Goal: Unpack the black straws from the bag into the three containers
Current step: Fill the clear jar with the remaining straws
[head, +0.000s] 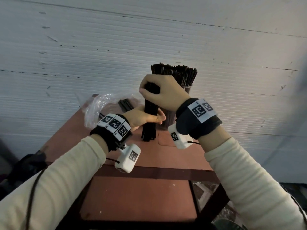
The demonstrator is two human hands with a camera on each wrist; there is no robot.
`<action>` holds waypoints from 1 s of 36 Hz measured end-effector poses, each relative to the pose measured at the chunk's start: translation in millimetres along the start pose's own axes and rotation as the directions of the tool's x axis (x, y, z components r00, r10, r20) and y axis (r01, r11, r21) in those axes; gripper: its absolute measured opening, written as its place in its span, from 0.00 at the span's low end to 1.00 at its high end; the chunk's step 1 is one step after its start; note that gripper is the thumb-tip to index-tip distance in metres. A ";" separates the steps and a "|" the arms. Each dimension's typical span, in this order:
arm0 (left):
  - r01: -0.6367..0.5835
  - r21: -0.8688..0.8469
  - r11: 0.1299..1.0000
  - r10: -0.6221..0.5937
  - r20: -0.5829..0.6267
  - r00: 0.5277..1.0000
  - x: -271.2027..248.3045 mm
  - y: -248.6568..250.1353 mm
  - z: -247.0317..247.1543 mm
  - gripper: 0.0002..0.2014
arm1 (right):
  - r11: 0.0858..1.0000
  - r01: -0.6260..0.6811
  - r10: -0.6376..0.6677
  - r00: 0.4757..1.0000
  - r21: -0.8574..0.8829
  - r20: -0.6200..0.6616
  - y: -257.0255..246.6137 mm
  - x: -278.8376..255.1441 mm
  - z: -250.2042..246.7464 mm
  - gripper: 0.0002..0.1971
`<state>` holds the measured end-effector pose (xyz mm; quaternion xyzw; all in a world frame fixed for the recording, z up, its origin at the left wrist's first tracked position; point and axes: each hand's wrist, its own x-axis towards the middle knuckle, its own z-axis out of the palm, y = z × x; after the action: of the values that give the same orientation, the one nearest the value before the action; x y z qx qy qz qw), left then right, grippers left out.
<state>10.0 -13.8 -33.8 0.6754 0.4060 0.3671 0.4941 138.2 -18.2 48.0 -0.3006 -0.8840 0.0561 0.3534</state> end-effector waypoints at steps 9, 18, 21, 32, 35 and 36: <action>0.157 0.124 0.980 -0.163 0.044 0.986 -8.1 1.3 -1.2 0.17 | 0.997 -0.009 0.012 0.999 0.081 -0.041 -5.0 1.9 1.5 0.06; -0.011 -0.001 1.000 0.011 0.047 0.999 -13.3 26.7 -5.7 0.18 | 0.969 -0.169 0.187 0.979 0.183 -0.086 -4.0 -3.6 -30.4 0.32; -0.047 0.046 0.998 0.040 0.128 0.991 -15.0 37.1 -4.5 0.16 | 0.950 -0.191 0.171 0.980 0.248 0.100 -3.0 -2.0 -31.0 0.22; -0.188 -0.017 0.982 0.187 -0.053 0.981 -4.1 48.8 12.1 0.06 | 0.954 -0.233 0.235 0.972 0.187 0.012 6.9 3.3 -17.4 0.17; -0.278 -0.061 0.958 0.250 -0.289 0.924 8.4 48.3 16.0 0.33 | 0.952 -0.226 0.250 0.963 0.207 -0.100 4.1 12.9 -31.2 0.17; -0.293 -0.034 0.956 0.264 -0.346 0.900 13.8 46.7 16.3 0.41 | 0.950 -0.220 0.253 0.958 0.221 -0.133 3.5 16.4 -37.1 0.17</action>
<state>38.9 -15.7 8.6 0.6318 0.3680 0.5613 0.3878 155.0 -10.2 84.2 -0.3706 -0.7997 0.1641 0.4429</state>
